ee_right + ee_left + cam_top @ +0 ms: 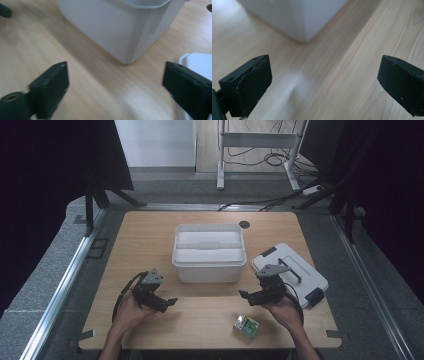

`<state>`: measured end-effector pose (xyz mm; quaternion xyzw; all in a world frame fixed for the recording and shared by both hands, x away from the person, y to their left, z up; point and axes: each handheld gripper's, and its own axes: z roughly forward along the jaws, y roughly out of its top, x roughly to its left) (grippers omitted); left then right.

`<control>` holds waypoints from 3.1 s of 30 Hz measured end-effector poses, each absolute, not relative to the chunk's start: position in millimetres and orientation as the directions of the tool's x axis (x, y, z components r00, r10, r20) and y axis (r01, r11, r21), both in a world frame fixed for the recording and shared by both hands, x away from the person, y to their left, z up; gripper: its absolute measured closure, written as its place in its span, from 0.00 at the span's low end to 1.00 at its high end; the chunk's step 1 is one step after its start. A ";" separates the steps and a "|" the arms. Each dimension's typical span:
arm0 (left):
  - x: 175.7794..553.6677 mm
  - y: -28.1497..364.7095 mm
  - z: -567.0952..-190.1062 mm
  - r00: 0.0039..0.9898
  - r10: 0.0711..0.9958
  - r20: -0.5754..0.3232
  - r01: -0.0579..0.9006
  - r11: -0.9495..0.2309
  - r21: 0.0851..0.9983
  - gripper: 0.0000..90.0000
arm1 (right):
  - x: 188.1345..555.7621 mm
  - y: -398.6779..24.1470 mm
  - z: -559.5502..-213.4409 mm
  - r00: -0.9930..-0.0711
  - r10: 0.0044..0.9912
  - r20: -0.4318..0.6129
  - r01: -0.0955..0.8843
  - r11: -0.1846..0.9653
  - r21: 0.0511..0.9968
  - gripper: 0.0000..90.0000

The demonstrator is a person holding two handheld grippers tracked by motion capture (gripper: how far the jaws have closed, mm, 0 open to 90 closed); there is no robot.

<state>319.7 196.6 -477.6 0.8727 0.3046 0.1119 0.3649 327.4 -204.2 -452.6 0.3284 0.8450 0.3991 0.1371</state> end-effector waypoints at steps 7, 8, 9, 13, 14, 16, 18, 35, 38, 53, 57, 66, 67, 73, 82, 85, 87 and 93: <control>346.7 186.1 -455.2 0.810 0.586 -0.026 0.425 -0.556 0.714 0.00 | 358.6 -193.3 -458.3 -0.742 0.668 0.057 0.455 0.438 0.775 0.00; 350.3 184.6 -453.7 0.811 0.584 -0.027 0.425 -0.557 0.713 0.00 | 362.5 -191.6 -457.7 -0.745 0.665 0.058 0.451 0.437 0.779 0.00; 354.6 182.8 -452.4 0.812 0.582 -0.028 0.426 -0.560 0.711 0.00 | 366.3 -189.8 -457.1 -0.747 0.662 0.058 0.445 0.433 0.784 0.00; 366.0 178.9 -451.7 0.813 0.581 -0.024 0.428 -0.570 0.701 0.00 | 379.9 -181.6 -455.8 -0.761 0.645 0.071 0.440 0.432 0.787 0.00; 369.6 177.5 -452.1 0.813 0.581 -0.026 0.428 -0.569 0.702 0.00 | 381.8 -180.0 -455.9 -0.764 0.642 0.066 0.435 0.437 0.787 0.01; 374.3 174.8 -452.6 0.817 0.577 -0.026 0.426 -0.571 0.702 0.00 | 385.5 -175.9 -456.3 -0.770 0.636 0.060 0.429 0.446 0.786 0.03; 377.2 171.5 -453.2 0.823 0.568 -0.032 0.422 -0.572 0.703 0.00 | 388.8 -172.6 -457.4 -0.772 0.633 0.054 0.426 0.453 0.783 0.06; 345.0 155.7 -453.6 0.841 0.540 0.028 0.374 -0.619 0.691 0.00 | 364.7 -183.3 -460.2 -0.786 0.615 0.063 0.404 0.434 0.805 0.09; 338.0 156.2 -453.8 0.842 0.539 0.024 0.373 -0.615 0.695 0.00 | 356.2 -184.8 -459.2 -0.793 0.606 0.062 0.402 0.444 0.801 0.09; 305.3 155.7 -451.2 0.853 0.522 0.014 0.372 -0.625 0.686 0.00 | 313.5 -187.4 -454.1 -0.806 0.589 0.062 0.407 0.475 0.780 0.08; 305.8 163.1 -447.6 0.869 0.495 0.002 0.353 -0.623 0.698 0.00 | 314.4 -195.2 -451.4 -0.814 0.576 0.069 0.407 0.483 0.775 0.12; 314.7 193.1 -444.6 0.871 0.490 0.026 0.350 -0.657 0.667 0.00 | 317.2 -221.4 -479.7 -0.768 0.640 0.032 0.468 0.525 0.711 0.01; 316.4 196.8 -443.9 0.870 0.492 0.026 0.353 -0.659 0.664 0.00 | 317.4 -223.5 -483.5 -0.764 0.645 0.031 0.475 0.529 0.704 0.01; 324.3 216.5 -433.5 0.869 0.493 0.036 0.349 -0.664 0.661 0.00 | 317.0 -233.7 -500.9 -0.753 0.658 0.026 0.489 0.532 0.692 0.01; 339.7 231.5 -411.1 0.878 0.475 0.054 0.325 -0.676 0.662 0.00 | 316.3 -240.8 -514.7 -0.748 0.663 0.016 0.500 0.548 0.671 0.03; 347.7 232.5 -401.0 0.881 0.469 0.058 0.317 -0.676 0.665 0.00 | 315.2 -241.5 -516.9 -0.753 0.658 0.007 0.487 0.549 0.679 0.02; 353.3 231.4 -393.8 0.885 0.461 0.062 0.310 -0.685 0.659 0.00 | 314.7 -242.8 -518.1 -0.755 0.655 0.008 0.479 0.543 0.689 0.02; 367.1 218.8 -376.0 0.903 0.420 0.087 0.274 -0.721 0.636 0.06 | 314.0 -243.7 -519.3 -0.755 0.655 0.006 0.472 0.537 0.699 0.02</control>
